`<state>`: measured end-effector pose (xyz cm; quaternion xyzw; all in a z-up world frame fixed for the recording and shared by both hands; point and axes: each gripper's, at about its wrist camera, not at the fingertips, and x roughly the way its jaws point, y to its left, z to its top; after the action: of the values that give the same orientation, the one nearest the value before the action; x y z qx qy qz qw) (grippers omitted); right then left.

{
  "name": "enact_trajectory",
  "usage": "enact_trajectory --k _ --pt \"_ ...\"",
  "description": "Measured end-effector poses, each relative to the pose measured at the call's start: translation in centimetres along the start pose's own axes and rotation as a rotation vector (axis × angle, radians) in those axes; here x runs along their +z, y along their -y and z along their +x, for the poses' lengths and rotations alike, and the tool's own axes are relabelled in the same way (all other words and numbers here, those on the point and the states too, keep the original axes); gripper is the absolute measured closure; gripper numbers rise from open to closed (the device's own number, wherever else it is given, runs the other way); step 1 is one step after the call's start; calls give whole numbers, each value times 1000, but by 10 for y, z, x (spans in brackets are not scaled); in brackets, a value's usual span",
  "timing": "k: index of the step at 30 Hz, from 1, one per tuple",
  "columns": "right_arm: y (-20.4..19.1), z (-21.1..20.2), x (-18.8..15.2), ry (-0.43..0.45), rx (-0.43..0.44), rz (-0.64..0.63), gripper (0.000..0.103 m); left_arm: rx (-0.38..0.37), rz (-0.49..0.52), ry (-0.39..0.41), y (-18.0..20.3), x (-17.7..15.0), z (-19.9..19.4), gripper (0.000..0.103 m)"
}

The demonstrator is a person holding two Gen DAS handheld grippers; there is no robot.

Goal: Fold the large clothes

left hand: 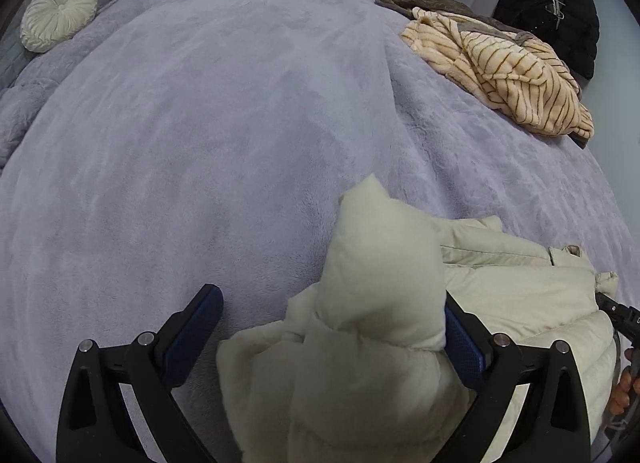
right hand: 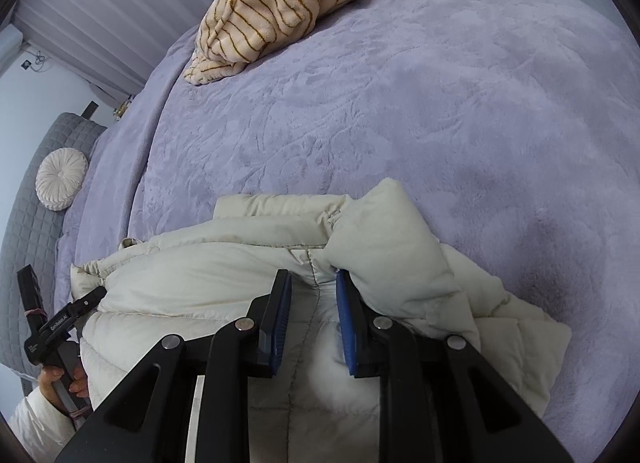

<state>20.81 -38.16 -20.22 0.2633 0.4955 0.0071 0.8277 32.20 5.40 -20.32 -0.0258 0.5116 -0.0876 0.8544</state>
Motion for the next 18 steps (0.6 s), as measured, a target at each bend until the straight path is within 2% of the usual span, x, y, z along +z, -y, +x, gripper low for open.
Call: enact_trajectory --k 2,3,4,5,8,11,14,18 --pt "-5 -14 1 -3 -27 -8 69 -6 10 41 -5 0 -23 1" --pt "-7 -24 0 4 -31 -5 55 3 9 62 -9 -1 -33 1" --pt "-9 -34 -3 13 -39 -2 47 23 4 75 -12 -1 -38 1" --pt "-11 -44 -7 21 -43 -4 47 47 0 70 -16 -2 -36 1" --pt "-19 -62 -25 19 -68 -33 47 117 -18 -13 -27 -8 -6 1" --pt "-14 -44 -39 -36 -151 -65 48 111 -48 -70 -32 -20 23 0" --pt "2 -26 -42 -48 -103 -6 48 118 -30 -61 -30 -27 31 0" --pt "8 -19 -42 -44 -82 8 48 110 -26 -66 -35 -28 34 0"
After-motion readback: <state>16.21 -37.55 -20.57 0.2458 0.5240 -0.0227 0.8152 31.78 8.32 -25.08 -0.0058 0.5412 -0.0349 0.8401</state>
